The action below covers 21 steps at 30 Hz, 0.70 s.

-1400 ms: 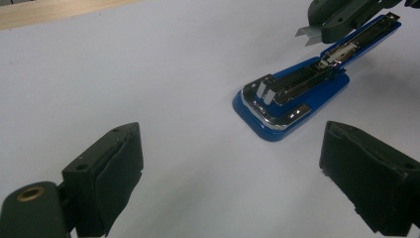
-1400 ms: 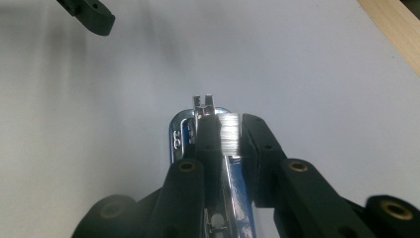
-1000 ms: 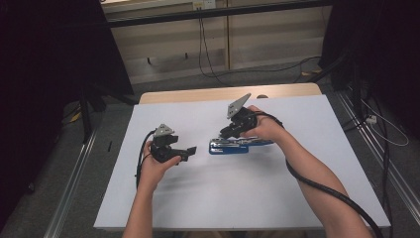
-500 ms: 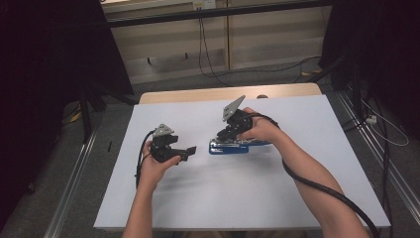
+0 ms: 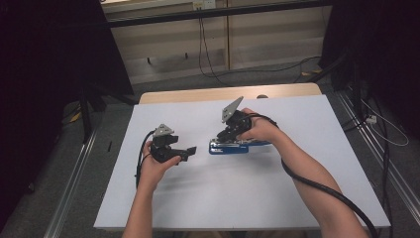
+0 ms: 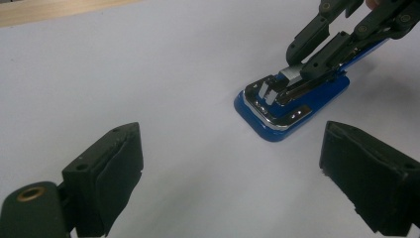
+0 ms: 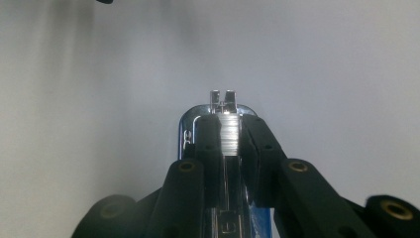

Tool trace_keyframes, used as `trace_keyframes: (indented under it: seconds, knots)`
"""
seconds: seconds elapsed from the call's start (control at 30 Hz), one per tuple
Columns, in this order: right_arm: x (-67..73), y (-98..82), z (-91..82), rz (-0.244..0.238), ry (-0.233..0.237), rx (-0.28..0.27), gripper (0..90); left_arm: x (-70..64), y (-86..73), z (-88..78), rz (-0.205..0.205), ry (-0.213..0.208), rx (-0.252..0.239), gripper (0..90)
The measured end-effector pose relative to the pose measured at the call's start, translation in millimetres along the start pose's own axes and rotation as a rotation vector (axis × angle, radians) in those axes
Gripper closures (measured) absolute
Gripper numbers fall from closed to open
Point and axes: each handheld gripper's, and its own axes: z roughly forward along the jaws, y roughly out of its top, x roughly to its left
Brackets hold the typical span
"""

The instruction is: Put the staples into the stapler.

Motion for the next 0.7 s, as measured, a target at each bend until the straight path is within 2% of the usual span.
trace_keyframes:
  seconds: [0.1,0.23,0.7]
  knots:
    - [-0.7,0.4,0.0,-0.002,0.002,-0.002,79.2,1.2,0.0,-0.4,0.009,0.002,0.005,10.0]
    - [-0.2,0.7,1.7,-0.007,0.010,0.003,79.2,2.1,-0.5,-0.5,-0.007,-0.009,-0.001,10.0]
    - [-1.1,-0.5,6.9,0.003,0.017,-0.001,79.2,2.4,-1.3,0.0,-0.015,-0.002,-0.006,9.9]
